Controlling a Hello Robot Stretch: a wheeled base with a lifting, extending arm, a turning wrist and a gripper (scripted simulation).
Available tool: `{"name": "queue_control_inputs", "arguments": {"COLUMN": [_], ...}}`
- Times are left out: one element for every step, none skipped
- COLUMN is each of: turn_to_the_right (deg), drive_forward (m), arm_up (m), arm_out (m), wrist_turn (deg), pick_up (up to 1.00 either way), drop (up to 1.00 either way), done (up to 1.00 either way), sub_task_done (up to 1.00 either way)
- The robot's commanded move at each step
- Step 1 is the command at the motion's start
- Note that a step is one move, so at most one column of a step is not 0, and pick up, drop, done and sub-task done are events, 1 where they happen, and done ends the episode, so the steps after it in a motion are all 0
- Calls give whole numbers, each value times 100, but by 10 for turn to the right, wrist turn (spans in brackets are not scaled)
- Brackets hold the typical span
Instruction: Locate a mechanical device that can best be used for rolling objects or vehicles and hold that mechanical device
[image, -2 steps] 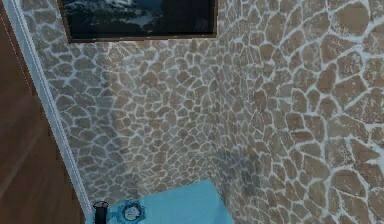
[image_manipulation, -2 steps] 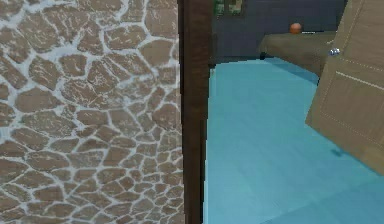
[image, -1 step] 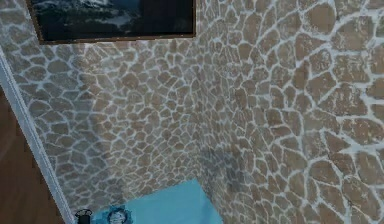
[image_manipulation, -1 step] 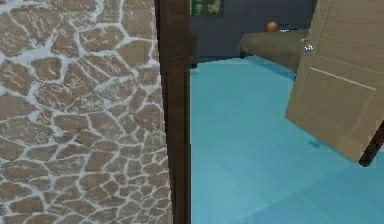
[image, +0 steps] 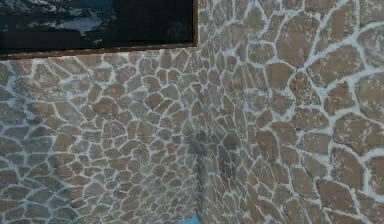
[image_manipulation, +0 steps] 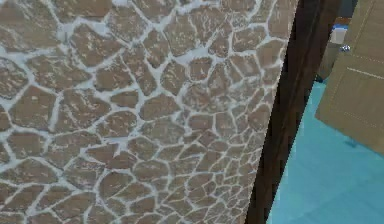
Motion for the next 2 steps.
{"name": "queue_control_inputs", "arguments": {"turn_to_the_right": [-450,-450], "drive_forward": [0,0], "arm_up": [0,0], "arm_out": [0,0], "wrist_turn": [0,0], "pick_up": [0,0], "drop": [0,0], "done": [0,0], "sub_task_done": [0,0]}}
